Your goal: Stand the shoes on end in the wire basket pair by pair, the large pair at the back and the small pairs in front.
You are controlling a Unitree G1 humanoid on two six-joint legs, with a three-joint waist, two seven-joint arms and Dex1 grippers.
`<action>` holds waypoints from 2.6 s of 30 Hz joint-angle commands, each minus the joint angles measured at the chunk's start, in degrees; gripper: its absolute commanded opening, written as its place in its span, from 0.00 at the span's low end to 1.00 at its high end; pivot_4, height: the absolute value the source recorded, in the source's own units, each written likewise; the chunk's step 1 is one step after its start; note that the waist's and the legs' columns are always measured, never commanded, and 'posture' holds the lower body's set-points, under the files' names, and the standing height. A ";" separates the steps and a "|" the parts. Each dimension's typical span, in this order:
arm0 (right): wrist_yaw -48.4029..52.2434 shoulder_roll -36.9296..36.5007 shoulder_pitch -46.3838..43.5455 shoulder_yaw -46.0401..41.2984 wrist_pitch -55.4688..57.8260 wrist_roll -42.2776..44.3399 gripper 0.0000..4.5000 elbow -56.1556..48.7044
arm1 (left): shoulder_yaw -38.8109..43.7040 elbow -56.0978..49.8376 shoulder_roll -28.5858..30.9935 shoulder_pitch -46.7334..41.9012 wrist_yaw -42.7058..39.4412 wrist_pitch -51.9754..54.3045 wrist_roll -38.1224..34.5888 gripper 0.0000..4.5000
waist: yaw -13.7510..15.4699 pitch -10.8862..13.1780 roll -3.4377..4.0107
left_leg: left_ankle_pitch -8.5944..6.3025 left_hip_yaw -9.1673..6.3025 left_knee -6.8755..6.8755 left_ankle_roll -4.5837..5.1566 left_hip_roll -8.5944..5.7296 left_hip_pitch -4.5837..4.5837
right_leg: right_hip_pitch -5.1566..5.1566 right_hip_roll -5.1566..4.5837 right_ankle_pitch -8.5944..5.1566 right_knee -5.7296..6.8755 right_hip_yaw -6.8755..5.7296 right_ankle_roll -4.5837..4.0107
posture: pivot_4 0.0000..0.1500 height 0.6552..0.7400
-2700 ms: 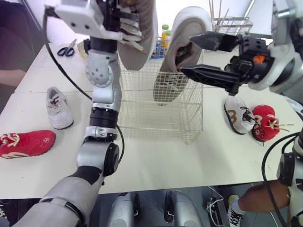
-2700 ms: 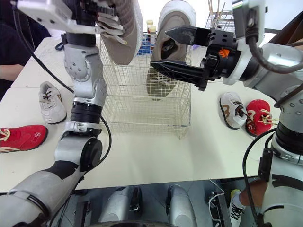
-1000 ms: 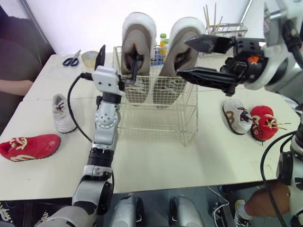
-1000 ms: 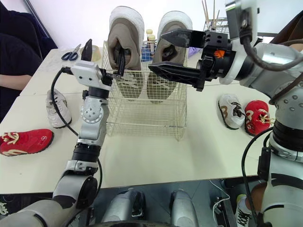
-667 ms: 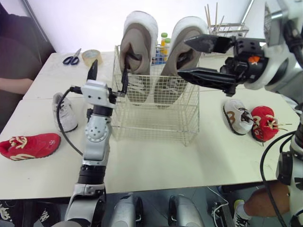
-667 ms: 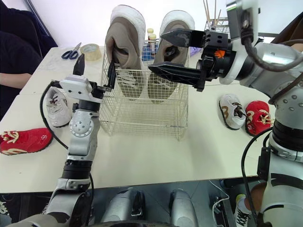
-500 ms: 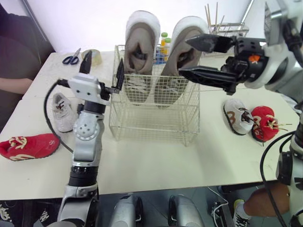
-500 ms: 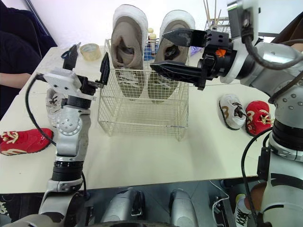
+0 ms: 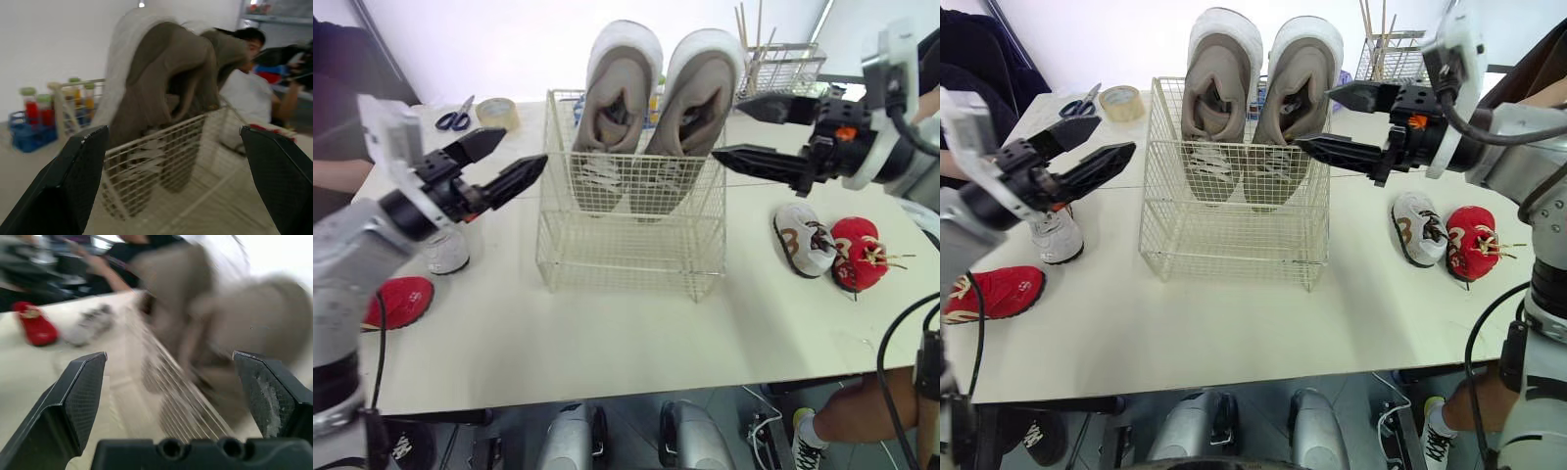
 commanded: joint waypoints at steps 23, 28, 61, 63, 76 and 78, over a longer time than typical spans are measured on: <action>-29.17 13.34 43.94 -20.85 4.62 -17.65 1.00 -16.75 | -13.43 5.12 -1.17 -13.75 -21.76 6.88 1.57 0.99 | 0.07 0.04 -0.07 | 0.25 0.21 -0.64 -0.35 -0.06 0.10 | -0.12 0.16 0.00 -0.22 0.21 0.31 | 1.00 1.00; -29.43 17.25 44.05 -20.58 3.19 -17.31 1.00 -15.91 | -13.10 5.02 -2.89 -14.10 -20.80 6.88 2.41 0.99 | 0.01 0.04 -0.06 | 0.26 0.22 -0.64 -0.35 -0.06 0.16 | -0.09 0.18 -0.05 -0.21 0.27 0.21 | 1.00 1.00; -29.33 22.02 33.85 -9.70 -17.03 -29.35 0.61 10.28 | -11.77 0.12 -3.97 -11.25 -16.01 8.51 1.45 1.00 | -0.46 0.04 -0.07 | 0.29 0.20 -0.63 -0.40 -0.04 0.28 | 0.02 0.29 0.01 -0.20 0.35 0.33 | 1.00 1.00; -28.98 21.88 33.53 -9.57 -17.80 -29.58 0.40 10.84 | -11.91 -0.04 -2.96 -10.84 -17.68 8.82 1.44 1.00 | -0.66 0.04 -0.06 | 0.30 0.20 -0.63 -0.41 -0.04 0.29 | 0.02 0.29 0.01 -0.20 0.36 0.33 | 1.00 1.00; -12.02 3.57 29.38 -17.26 -13.60 -21.85 0.07 3.35 | -13.94 6.59 -2.38 -15.02 -23.73 7.56 6.62 1.00 | -1.19 0.24 0.26 | 0.30 0.21 -0.63 -0.42 -0.03 0.28 | 0.01 0.31 0.01 -0.18 0.36 0.35 | 1.00 1.00; -4.74 -3.32 28.24 -18.76 -13.33 -19.40 0.07 2.89 | -14.43 8.61 -2.98 -16.74 -25.07 8.02 6.82 1.00 | -1.10 0.26 0.29 | 0.30 0.20 -0.64 -0.41 -0.04 0.29 | 0.01 0.31 0.01 -0.18 0.38 0.37 | 1.00 1.00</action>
